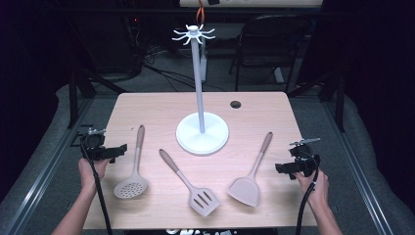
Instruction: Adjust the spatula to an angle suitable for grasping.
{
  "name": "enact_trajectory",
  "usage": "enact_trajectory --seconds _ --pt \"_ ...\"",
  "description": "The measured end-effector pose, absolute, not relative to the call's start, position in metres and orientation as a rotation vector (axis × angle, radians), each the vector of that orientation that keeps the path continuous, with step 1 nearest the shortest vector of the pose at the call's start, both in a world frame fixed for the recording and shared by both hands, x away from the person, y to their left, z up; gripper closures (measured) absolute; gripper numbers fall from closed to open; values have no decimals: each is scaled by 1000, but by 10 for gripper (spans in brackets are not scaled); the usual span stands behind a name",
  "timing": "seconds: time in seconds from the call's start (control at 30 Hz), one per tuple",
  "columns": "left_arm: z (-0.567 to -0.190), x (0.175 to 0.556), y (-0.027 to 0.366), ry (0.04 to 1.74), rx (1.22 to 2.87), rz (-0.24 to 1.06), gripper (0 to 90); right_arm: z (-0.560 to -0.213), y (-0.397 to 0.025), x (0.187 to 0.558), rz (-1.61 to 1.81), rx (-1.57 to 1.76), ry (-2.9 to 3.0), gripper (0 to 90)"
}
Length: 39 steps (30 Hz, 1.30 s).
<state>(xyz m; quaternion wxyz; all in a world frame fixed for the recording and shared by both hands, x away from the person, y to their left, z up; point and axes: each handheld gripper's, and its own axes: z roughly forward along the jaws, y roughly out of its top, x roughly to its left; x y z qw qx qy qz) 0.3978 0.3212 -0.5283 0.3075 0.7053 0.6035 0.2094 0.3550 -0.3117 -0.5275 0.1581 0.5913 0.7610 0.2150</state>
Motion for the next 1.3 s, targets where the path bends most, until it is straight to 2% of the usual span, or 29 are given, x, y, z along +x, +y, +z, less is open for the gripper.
enact_trajectory --seconds 0.07,0.17,0.23,0.33,0.6,0.77,1.3 --pt "-529 397 319 1582 1883 551 0 -527 -312 355 604 1694 2188 10" --pt "-527 395 316 1566 1892 557 1 -525 -308 355 613 1692 2181 96" --pt "-526 393 315 1556 1892 560 1 -524 -305 354 619 1679 2191 100" --pt "-524 392 311 1543 1899 562 1 -523 -301 353 637 1671 2218 98" --pt "-525 392 306 1526 1917 557 1 -523 -283 354 830 1746 2310 19" --pt "-527 394 305 1525 1925 550 1 -526 -268 359 821 1730 2349 22" --pt "-529 395 299 1507 1959 541 1 -544 -224 379 595 1725 2351 236"
